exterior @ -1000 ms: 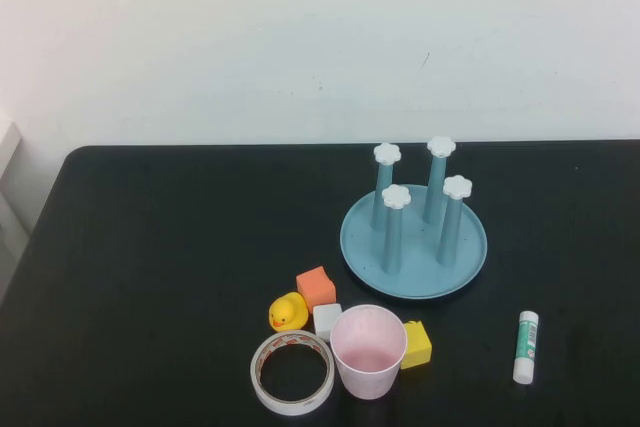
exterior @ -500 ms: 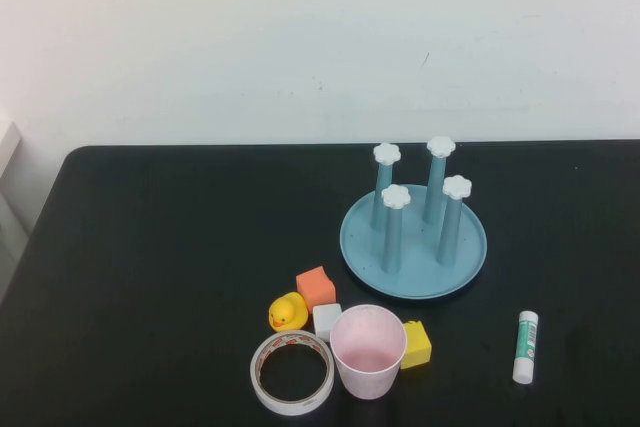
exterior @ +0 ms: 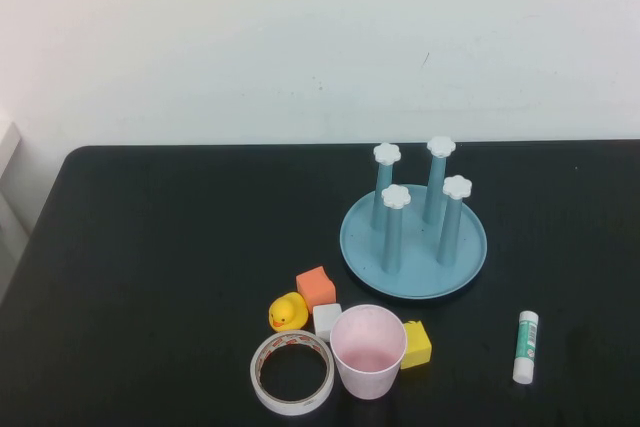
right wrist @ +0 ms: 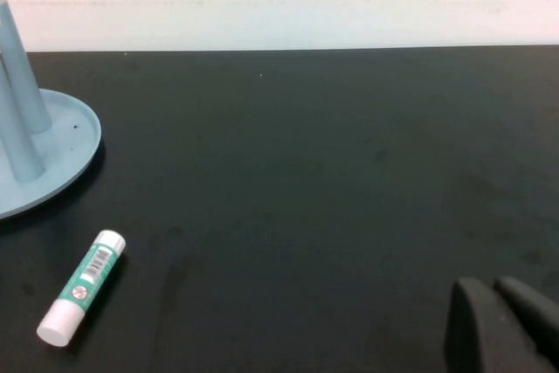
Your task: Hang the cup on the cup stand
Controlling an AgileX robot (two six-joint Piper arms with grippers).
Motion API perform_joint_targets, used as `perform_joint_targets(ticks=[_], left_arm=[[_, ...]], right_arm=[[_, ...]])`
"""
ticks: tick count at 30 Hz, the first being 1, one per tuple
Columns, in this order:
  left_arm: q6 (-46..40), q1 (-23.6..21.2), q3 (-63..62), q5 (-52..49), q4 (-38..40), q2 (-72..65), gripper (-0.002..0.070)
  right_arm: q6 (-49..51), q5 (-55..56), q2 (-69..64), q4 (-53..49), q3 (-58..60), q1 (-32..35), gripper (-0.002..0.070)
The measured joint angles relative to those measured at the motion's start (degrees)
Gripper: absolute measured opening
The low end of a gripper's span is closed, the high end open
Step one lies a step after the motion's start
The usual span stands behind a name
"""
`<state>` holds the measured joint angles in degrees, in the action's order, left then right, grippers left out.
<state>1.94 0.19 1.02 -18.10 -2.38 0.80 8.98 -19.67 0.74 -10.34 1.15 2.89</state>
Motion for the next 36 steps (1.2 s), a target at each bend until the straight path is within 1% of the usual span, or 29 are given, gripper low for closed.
perform_joint_targets(ticks=[7, 10, 12, 15, 18, 20, 22, 24, 30, 32, 34, 36], left_arm=[[-0.5, 0.0, 0.0, 0.0, -1.0, 0.0, -0.0001], [-0.4, 0.0, 0.0, 0.8, -2.7, 0.0, -0.0001], [2.4, 0.0, 0.1, 3.0, 0.9, 0.0, -0.0001], [10.7, 0.0, 0.1, 9.1, 12.6, 0.0, -0.0001], [16.4, 0.0, 0.1, 14.1, 24.7, 0.0, -0.0001], [18.0, 0.0, 0.1, 16.1, 30.3, 0.0, -0.0001], [18.5, 0.0, 0.1, 17.1, 33.0, 0.0, -0.0001], [18.9, 0.0, 0.1, 18.1, 34.0, 0.0, -0.0001], [19.6, 0.1, 0.1, 16.6, 35.7, 0.0, -0.0001], [22.1, 0.1, 0.1, 16.9, 38.8, 0.0, -0.0001], [23.7, 0.1, 0.1, 17.6, 40.2, 0.0, -0.0001], [23.4, 0.1, 0.0, 17.7, 38.1, 0.0, -0.0001]], right_arm=[[-0.1, 0.0, 0.0, 0.4, 0.0, 0.0, -0.0001], [-0.1, 0.3, 0.0, 3.3, 0.0, 0.0, -0.0001], [0.3, 0.8, 0.0, 6.9, 0.0, 0.0, -0.0001], [5.0, 2.4, 0.0, 16.4, 0.2, 0.0, -0.0001], [11.4, 2.8, 0.0, 29.7, 0.3, 0.0, -0.0001], [13.5, 3.1, 0.0, 37.8, 0.3, 0.0, -0.0001], [14.3, 3.5, 0.0, 42.8, 0.3, 0.0, -0.0001], [14.3, 4.1, 0.0, 44.7, 0.3, 0.0, -0.0001], [9.0, 5.1, 0.0, 45.2, 0.4, 0.0, -0.0001], [8.2, 5.1, 0.0, 45.2, 0.4, 0.0, -0.0001], [7.6, 4.6, 0.0, 45.2, 0.4, 0.0, -0.0001], [6.3, 3.6, 0.0, 45.1, 0.4, 0.0, -0.0001]])
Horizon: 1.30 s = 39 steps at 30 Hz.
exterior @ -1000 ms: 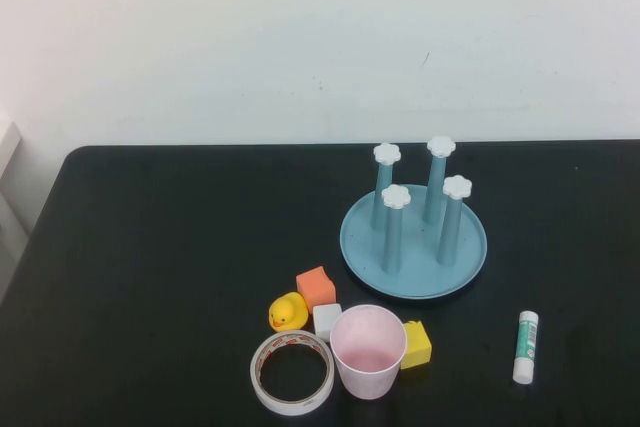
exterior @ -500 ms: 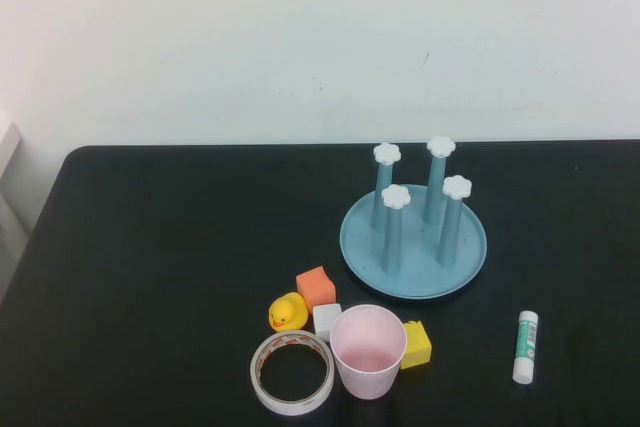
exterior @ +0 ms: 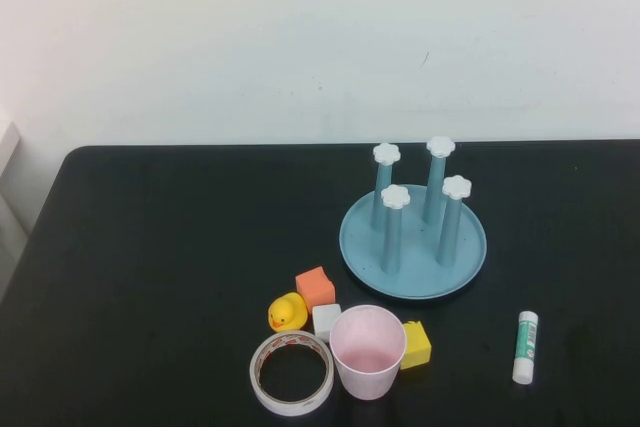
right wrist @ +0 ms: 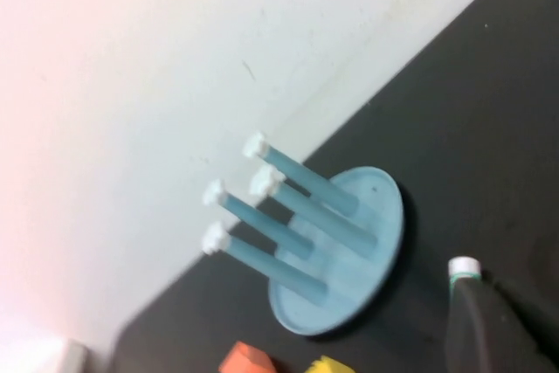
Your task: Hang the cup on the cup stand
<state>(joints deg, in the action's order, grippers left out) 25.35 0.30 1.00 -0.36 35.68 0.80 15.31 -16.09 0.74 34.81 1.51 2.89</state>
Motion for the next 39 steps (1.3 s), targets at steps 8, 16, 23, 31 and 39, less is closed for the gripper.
perform_joint_targets(ticks=[8, 16, 23, 31, 39], left_arm=[[-14.4, 0.1, -17.0, -23.0, -19.3, -6.3, -0.0001], [-47.5, 0.1, -37.6, -49.1, -13.7, -31.4, -0.0001], [-57.7, 4.9, -46.4, -52.5, -14.6, -49.4, -0.0001], [-46.9, 27.4, -56.4, -53.9, -34.0, -68.5, -0.0001], [-38.3, 41.4, -69.7, -53.9, -40.5, -86.4, -0.0001]], right_arm=[[-4.9, -1.1, 0.0, -0.3, 0.0, 0.0, -0.0001], [-7.1, -2.1, 0.0, -0.4, 0.0, 0.0, -0.0001], [-7.9, -2.1, 0.0, -0.5, 0.0, 0.0, -0.0001], [-8.5, -2.1, 0.0, -0.5, 0.0, 0.0, -0.0001], [-8.6, -2.6, 0.0, -0.5, 0.0, 0.0, -0.0001]])
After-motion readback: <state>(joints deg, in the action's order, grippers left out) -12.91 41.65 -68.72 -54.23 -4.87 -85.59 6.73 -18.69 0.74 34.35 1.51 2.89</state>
